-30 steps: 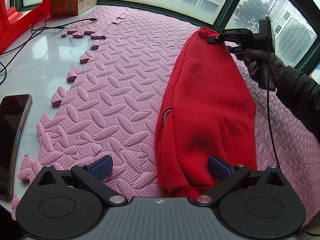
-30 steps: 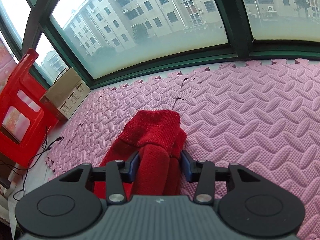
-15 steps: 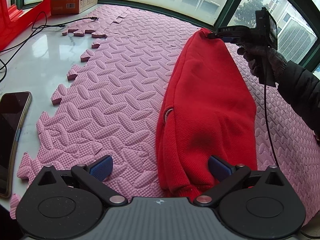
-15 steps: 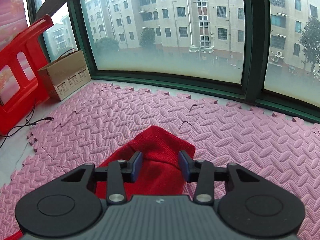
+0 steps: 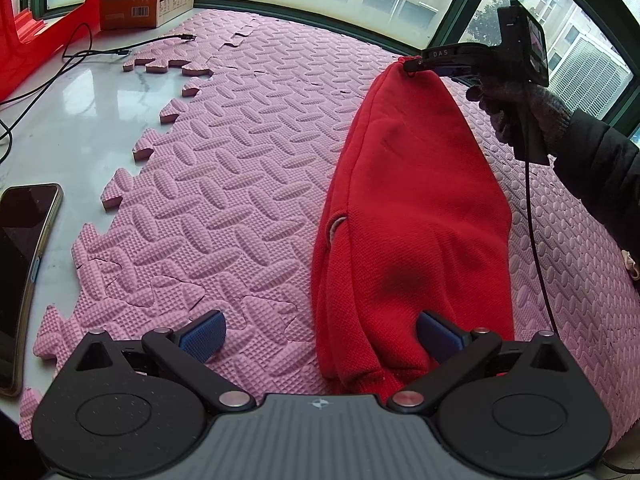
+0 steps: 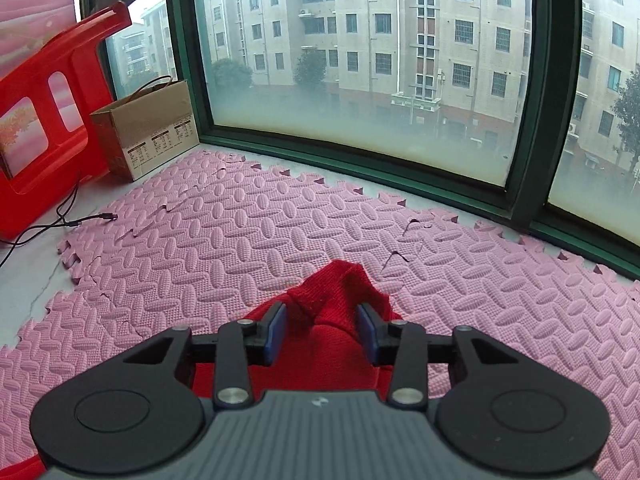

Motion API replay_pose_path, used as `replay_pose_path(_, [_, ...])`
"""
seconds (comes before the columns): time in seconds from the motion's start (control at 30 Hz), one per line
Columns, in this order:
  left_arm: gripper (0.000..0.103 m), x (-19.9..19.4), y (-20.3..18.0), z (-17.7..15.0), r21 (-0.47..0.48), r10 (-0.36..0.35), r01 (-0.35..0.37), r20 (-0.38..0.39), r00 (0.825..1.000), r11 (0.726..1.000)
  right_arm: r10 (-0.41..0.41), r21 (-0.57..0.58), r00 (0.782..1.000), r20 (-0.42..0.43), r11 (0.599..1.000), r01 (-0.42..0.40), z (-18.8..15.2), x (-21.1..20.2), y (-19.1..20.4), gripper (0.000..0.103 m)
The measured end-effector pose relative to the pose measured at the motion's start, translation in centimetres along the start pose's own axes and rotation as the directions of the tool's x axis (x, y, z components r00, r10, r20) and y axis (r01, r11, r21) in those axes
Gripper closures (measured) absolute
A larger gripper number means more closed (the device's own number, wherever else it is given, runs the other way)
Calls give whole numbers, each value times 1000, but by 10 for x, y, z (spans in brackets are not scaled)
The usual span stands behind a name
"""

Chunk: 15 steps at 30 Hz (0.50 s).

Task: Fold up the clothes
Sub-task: 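Hold the red pants cuffs closed in the right gripper while the left gripper rests at the waist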

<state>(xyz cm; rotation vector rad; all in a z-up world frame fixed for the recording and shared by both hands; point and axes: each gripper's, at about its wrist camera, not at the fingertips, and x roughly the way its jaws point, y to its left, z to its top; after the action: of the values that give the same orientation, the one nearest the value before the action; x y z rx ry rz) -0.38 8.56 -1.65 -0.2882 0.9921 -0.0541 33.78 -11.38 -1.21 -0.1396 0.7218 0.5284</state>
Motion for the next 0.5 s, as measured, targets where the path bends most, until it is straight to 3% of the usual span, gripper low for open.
replay_pose_path(0.17, [0, 0, 1, 0, 0, -1, 1, -2, 1000, 1000, -21, -19, 1000, 3, 1000, 21, 0, 10, 10, 63])
replay_pose_path(0.27, [0, 0, 1, 0, -3, -3, 3, -2, 1000, 1000, -102, -29, 994, 27, 994, 103, -1, 6, 14, 64])
replay_pose_path(0.43, [0, 0, 2, -1, -1, -5, 5, 0, 1000, 1000, -121, -64, 991, 55, 990, 125, -3, -10, 11, 65])
replay_pose_path(0.5, [0, 0, 2, -1, 0, -5, 5, 0, 1000, 1000, -79, -61, 994, 73, 995, 84, -4, -18, 11, 64])
